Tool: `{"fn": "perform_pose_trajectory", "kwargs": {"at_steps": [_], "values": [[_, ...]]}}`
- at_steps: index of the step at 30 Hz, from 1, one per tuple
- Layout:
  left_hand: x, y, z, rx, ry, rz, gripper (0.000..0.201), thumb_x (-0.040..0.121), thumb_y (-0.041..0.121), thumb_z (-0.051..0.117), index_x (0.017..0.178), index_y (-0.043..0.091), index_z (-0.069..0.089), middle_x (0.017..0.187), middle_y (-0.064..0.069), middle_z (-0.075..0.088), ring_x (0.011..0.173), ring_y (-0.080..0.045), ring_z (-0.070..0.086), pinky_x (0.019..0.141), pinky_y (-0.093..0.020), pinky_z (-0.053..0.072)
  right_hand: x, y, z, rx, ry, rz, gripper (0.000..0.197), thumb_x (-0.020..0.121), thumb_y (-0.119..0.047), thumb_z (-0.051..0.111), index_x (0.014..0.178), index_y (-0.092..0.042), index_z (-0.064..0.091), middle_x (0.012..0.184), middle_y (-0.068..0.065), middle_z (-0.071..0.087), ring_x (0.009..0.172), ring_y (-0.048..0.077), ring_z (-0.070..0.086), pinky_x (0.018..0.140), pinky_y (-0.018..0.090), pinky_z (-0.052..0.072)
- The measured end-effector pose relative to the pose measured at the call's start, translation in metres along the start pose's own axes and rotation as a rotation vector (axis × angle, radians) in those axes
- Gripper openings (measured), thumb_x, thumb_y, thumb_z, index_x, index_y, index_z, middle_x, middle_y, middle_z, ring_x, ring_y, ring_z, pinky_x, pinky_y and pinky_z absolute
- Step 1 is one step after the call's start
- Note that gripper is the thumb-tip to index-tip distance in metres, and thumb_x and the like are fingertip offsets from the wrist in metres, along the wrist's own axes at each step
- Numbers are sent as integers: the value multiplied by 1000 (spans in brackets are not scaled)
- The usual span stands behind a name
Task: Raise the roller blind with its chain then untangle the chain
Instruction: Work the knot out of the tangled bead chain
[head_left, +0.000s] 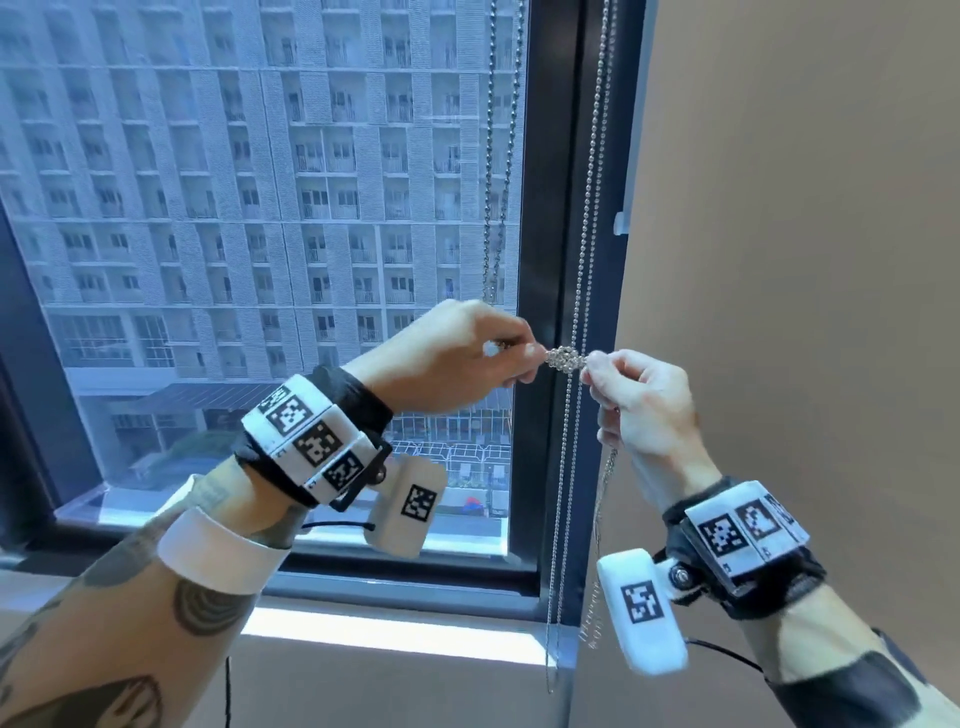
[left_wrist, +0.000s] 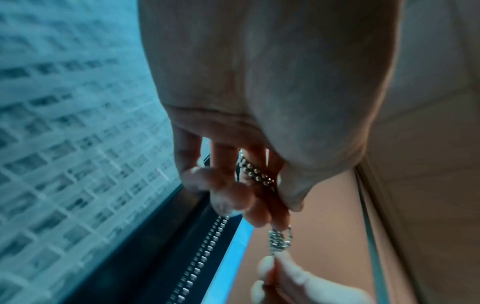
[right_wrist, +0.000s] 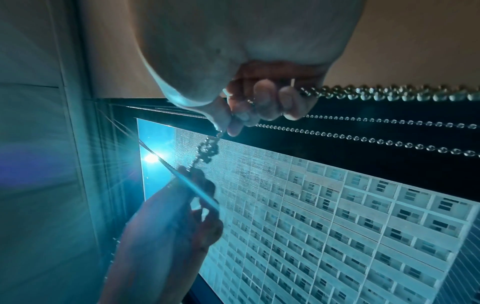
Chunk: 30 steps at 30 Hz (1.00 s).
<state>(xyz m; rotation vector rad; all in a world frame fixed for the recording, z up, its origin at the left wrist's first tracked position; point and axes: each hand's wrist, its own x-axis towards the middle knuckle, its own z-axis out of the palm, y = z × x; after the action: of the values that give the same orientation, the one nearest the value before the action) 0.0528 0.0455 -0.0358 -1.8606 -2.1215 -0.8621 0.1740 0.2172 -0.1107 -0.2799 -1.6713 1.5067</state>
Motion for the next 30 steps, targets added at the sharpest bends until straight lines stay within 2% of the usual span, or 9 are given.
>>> {"fn": "perform_pose_trajectory", "kwargs": {"at_steps": [3,7,11,14,18,20,22,27,30], "values": [[2,11,0,-321,-44,-36,32,108,21,52,91,2,72,81,-9,76,43,-15,56,45,-22,45,3,5,11,-47,-18,-52,34,105,-29,61,74,-18,67,56,-11,43,48,9,32,52,28,26],[6,15,-3,-600,-75,-98,31,109,24,49,114,5,74,110,-7,80,47,-17,59,49,-26,51,0,5,21,-83,-96,-104,44,105,-47,55,78,-15,70,61,-2,39,55,12,32,57,30,28],[4,13,-4,-593,-116,-106,28,108,14,50,130,11,68,124,4,76,50,-18,63,55,-32,56,-1,1,17,-141,-219,-118,41,100,-56,53,91,-26,78,62,-7,45,56,13,38,59,34,33],[0,12,-4,-330,-166,-82,40,103,1,52,137,20,60,133,14,68,58,-21,71,58,-35,61,-3,-2,14,-178,-283,-93,25,95,-43,61,98,-26,79,58,-12,47,52,10,39,57,32,34],[1,-2,6,128,-111,-15,45,94,9,67,134,28,56,106,18,63,70,14,65,71,-18,56,-13,-12,8,-156,-389,-145,18,103,-2,58,106,-5,75,57,-10,47,48,11,37,50,29,33],[2,-12,13,288,-16,42,30,93,32,70,121,32,61,107,17,64,84,9,62,83,-35,58,-17,-18,7,-142,-411,-185,18,101,1,61,102,-5,77,58,-6,47,49,13,38,48,27,34],[1,-15,16,336,38,20,21,93,48,62,108,32,64,100,15,65,87,-10,61,81,-44,56,-18,-20,7,-122,-409,-209,21,99,3,62,99,-8,80,59,-2,46,49,16,37,47,27,33],[2,-12,12,355,67,-2,44,87,67,42,89,29,63,83,14,59,80,-17,59,74,-40,54,-20,-18,4,-48,-340,-233,22,82,-8,73,102,-15,68,63,1,54,49,11,43,50,23,38],[3,-13,6,288,49,14,35,93,60,53,82,28,63,74,14,59,64,-5,54,65,-33,48,-18,-15,-3,-136,-338,-322,16,77,-10,77,84,-18,64,71,1,58,60,14,48,59,29,41]]}}
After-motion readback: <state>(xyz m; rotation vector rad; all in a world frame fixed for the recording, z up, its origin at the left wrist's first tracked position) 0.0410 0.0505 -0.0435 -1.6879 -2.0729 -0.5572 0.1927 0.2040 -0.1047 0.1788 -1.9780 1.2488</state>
